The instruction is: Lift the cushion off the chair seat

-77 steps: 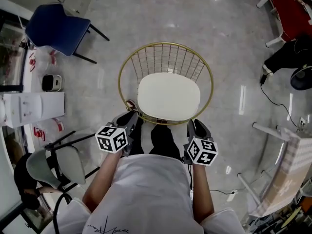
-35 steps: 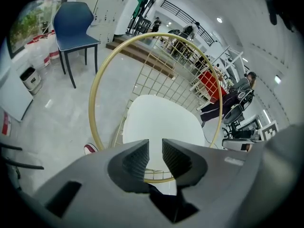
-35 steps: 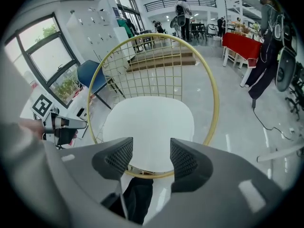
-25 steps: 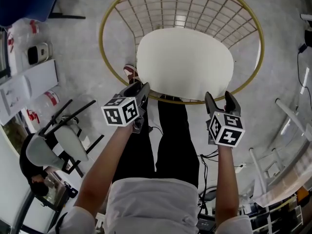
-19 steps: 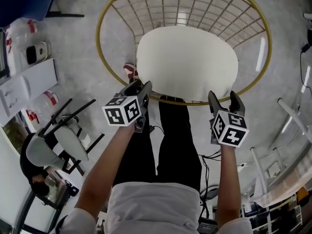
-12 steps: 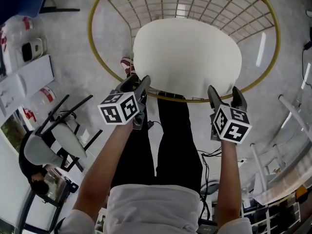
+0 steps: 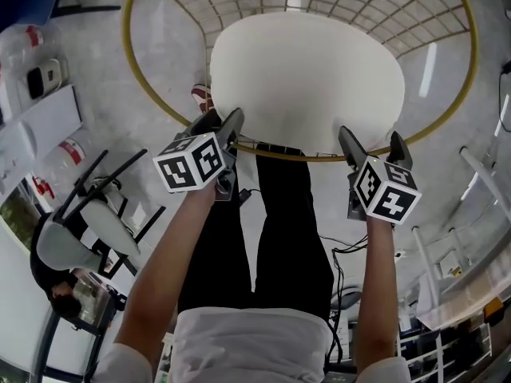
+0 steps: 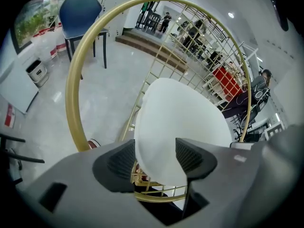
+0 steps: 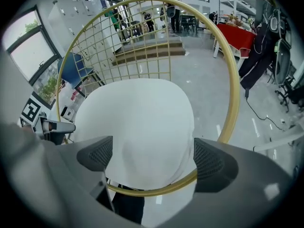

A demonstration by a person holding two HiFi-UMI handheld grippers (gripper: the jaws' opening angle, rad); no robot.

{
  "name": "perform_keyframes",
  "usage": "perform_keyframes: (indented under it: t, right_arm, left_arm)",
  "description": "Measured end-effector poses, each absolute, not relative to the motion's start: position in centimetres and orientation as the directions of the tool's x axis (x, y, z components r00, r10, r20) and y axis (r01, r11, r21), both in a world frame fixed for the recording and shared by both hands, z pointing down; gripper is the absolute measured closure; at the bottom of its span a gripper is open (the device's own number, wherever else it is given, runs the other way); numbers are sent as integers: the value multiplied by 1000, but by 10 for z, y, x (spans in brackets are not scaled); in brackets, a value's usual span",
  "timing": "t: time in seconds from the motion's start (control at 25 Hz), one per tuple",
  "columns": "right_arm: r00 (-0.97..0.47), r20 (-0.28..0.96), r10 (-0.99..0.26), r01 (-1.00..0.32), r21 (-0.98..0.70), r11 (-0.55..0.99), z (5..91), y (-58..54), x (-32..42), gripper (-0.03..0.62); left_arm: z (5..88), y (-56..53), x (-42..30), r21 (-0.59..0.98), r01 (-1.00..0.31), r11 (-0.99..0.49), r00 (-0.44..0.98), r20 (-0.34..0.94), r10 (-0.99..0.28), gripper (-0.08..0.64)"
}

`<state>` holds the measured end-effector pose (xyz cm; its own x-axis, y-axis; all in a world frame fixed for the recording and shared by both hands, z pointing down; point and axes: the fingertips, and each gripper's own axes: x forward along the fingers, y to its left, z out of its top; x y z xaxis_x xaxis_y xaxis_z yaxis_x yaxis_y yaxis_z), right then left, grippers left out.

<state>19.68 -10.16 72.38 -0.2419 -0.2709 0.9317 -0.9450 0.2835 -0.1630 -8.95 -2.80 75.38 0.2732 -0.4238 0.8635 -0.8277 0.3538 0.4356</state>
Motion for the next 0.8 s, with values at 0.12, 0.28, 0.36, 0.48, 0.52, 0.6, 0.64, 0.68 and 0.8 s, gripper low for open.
perform_keyframes:
  t: [0.12, 0.28, 0.36, 0.48, 0.52, 0.6, 0.64, 0.68, 0.8]
  right_arm:
    - [-244, 934, -263, -946, -170, 275, 728, -104, 195, 40]
    - [-240, 940, -241, -949, -175, 262, 736, -103, 190, 23]
    - [-230, 944, -238, -953, -169, 250, 738, -104, 189, 18]
    - [-207, 948, -240, -960, -149, 238, 741, -106, 190, 18]
    - [-200, 950, -241, -962, -143, 234, 742, -106, 190, 17]
    - [-189, 952, -240, -965, -135, 225, 745, -107, 190, 17]
    - [-186, 953, -240, -967, -133, 219, 747, -107, 190, 17]
    - [-182, 953, -240, -968, -132, 212, 748, -108, 190, 17]
    - [-171, 956, -240, -973, -125, 193, 752, -111, 190, 17]
  left_arm:
    - [756, -30, -89, 433, -830, 351, 271, 864, -425, 295]
    - [757, -29, -88, 427, -839, 338, 271, 866, -421, 293]
    - [757, -29, -88, 427, -838, 340, 271, 867, -419, 293]
    - [757, -31, -88, 414, -840, 350, 260, 875, -410, 293]
    - [758, -32, -88, 405, -842, 357, 252, 879, -404, 293]
    - [760, -33, -89, 389, -844, 369, 236, 887, -396, 293]
    - [761, -33, -89, 381, -845, 375, 228, 891, -393, 293]
    - [762, -33, -88, 374, -845, 382, 220, 894, -390, 293]
    - [763, -35, -89, 363, -842, 399, 206, 900, -385, 289]
